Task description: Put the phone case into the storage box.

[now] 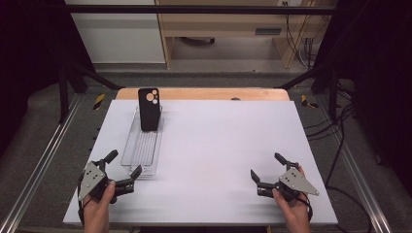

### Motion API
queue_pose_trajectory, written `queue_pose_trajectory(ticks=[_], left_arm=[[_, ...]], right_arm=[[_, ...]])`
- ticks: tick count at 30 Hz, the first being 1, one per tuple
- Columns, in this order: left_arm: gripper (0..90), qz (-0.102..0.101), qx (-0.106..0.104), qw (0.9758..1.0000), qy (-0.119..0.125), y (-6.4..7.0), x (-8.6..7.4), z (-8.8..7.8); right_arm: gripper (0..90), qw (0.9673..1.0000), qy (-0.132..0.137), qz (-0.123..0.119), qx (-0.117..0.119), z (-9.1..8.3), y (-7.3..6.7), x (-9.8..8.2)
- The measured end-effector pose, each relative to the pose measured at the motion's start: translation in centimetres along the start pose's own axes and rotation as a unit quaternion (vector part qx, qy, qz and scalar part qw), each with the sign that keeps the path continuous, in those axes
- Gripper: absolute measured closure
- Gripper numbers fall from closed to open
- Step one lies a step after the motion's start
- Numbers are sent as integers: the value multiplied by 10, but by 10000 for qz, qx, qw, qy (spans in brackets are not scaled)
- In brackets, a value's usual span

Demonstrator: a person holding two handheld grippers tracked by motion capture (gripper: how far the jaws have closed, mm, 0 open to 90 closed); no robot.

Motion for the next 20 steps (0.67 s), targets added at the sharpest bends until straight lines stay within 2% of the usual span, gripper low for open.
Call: queue_pose_trajectory(ticks=[4, 7, 8, 17, 20], left_arm=[[16, -71, 33, 10000, -12, -1, -2, -2], [23, -167, 243, 9995, -70, -3, -4, -4], [24, -178, 227, 9996, -76, -3, -5, -5], [23, 60, 319, 9990, -319, 0, -9, -2], [23, 14, 306, 9990, -323, 0, -10, -1]], right_arm=[[23, 9998, 28, 116, 143, 4, 1, -2], [23, 9997, 30, 116, 192, 9, 1, -2], [23, 9997, 32, 129, 195, 10, 1, -2], [26, 9996, -119, 198, 170, 17, 3, -5], [26, 9995, -192, 199, 146, 17, 3, -6]])
Point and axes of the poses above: each handheld gripper's, and its own axes: z roughly forward along the jaws, x roughly out of its top, y roughly to its right, the point moved 1 cm from there along z, roughly forward along the jaws, and after that the axes turned 2 degrees about y, right-handed, at the moved point
